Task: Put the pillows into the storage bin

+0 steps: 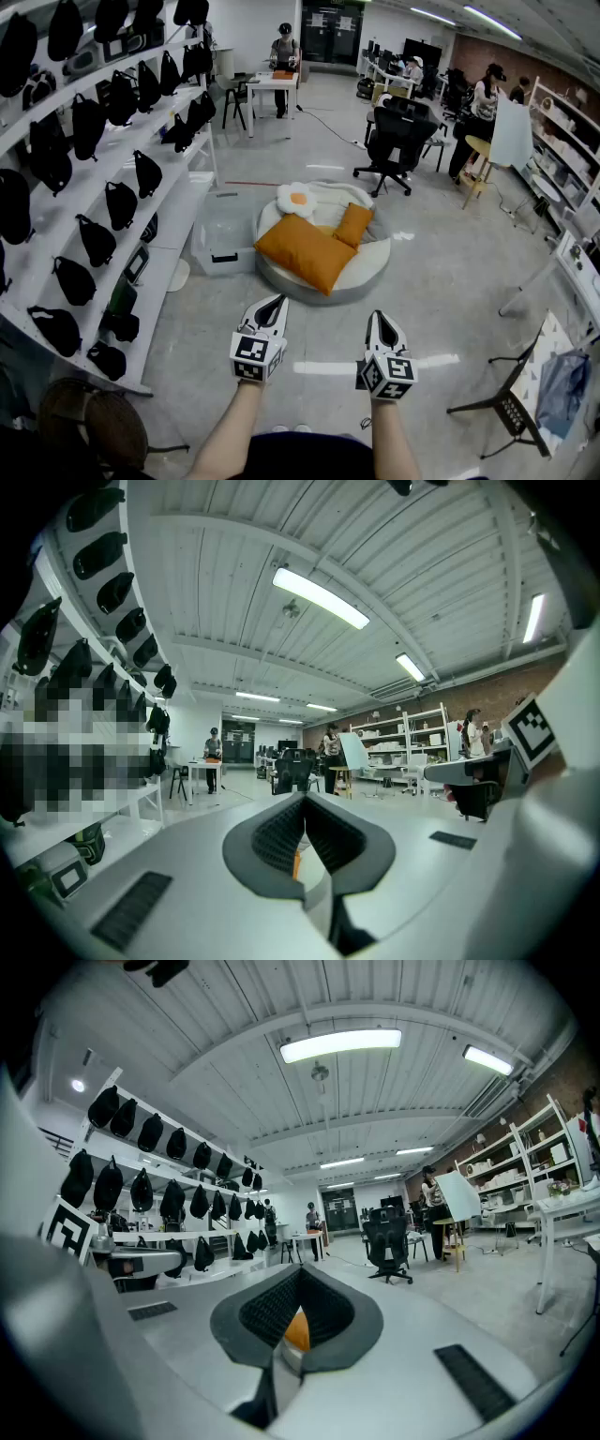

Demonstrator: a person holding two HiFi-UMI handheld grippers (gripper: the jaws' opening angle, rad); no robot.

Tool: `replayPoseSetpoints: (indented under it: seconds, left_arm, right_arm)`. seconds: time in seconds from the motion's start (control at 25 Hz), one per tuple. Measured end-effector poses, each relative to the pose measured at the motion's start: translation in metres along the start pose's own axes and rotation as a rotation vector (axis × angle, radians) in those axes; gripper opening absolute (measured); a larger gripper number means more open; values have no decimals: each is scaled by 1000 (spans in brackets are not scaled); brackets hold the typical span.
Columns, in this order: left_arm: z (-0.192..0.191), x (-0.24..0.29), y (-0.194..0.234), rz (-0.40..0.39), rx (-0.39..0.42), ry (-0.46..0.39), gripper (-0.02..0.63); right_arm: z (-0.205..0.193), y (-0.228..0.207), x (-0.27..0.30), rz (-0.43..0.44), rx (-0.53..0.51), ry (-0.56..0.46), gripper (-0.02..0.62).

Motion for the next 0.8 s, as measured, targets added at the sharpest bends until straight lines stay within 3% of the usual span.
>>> replayPoseSetpoints:
  seconds: [0.8]
  left_arm:
    - [-10, -11, 6, -22, -66, -30, 21]
  right_arm:
    - [-13, 10, -6, 22, 50, 10, 2]
Point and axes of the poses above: the fingertips, and each gripper's own axes: x forward along the fingers, y to its left, z out of its top, the point moved 1 cm from there along -x, backward along the fingers, and after that the axes turned 6 degrees about x, right-handed, at the moved point
